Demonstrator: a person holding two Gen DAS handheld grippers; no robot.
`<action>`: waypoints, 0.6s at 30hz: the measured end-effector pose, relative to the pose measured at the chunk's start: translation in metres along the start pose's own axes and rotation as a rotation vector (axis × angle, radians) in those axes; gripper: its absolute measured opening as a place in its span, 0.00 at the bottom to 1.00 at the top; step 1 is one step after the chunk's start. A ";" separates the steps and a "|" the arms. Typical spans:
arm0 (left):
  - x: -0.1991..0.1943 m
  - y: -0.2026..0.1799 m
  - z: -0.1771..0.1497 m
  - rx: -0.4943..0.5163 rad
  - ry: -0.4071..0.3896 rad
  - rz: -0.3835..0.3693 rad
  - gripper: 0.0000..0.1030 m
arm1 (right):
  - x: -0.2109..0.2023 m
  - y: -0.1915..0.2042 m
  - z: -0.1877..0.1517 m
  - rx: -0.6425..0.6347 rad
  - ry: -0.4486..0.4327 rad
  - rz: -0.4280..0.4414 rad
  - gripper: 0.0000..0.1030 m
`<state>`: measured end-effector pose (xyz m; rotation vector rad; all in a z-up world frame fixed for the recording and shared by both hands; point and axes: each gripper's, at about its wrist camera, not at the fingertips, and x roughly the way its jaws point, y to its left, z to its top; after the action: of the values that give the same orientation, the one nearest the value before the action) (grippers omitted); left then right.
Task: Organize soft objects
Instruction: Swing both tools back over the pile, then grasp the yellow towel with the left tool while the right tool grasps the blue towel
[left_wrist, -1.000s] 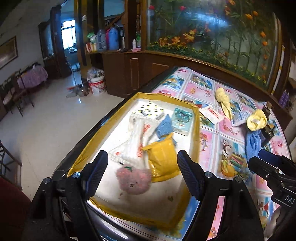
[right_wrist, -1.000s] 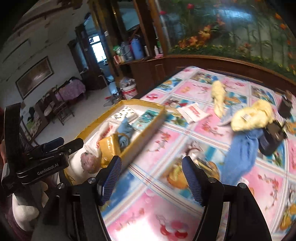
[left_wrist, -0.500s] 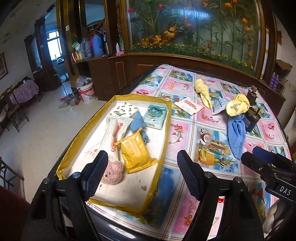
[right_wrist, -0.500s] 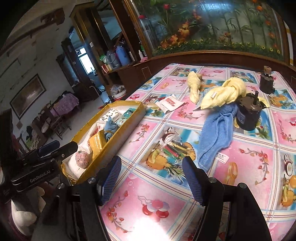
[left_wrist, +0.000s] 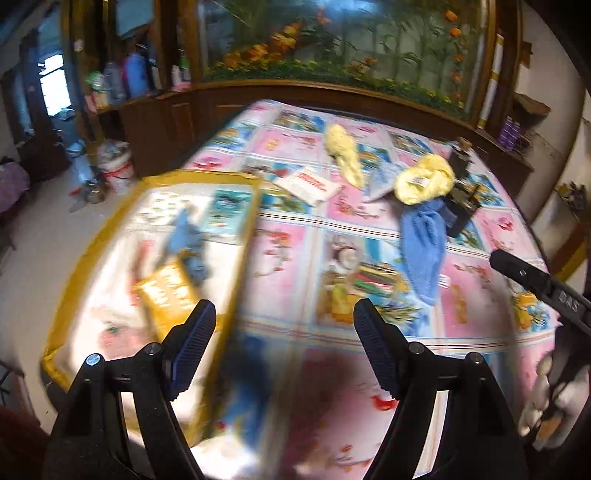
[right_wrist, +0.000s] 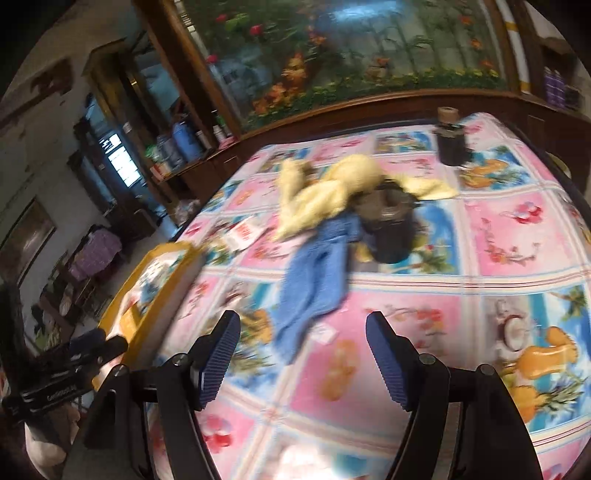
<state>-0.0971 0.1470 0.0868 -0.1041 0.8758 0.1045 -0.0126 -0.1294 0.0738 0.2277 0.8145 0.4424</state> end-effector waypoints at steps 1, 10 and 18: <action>0.007 -0.006 0.004 0.004 0.018 -0.033 0.75 | 0.000 -0.010 0.004 0.021 -0.003 -0.015 0.71; 0.066 -0.069 0.068 0.050 0.044 -0.177 0.75 | 0.016 -0.061 0.029 0.103 -0.015 -0.061 0.71; 0.115 -0.155 0.126 0.349 -0.030 -0.235 0.75 | 0.029 -0.082 0.046 0.118 -0.005 -0.059 0.71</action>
<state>0.0931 0.0159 0.0858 0.1206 0.8338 -0.2655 0.0627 -0.1894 0.0558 0.3130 0.8411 0.3386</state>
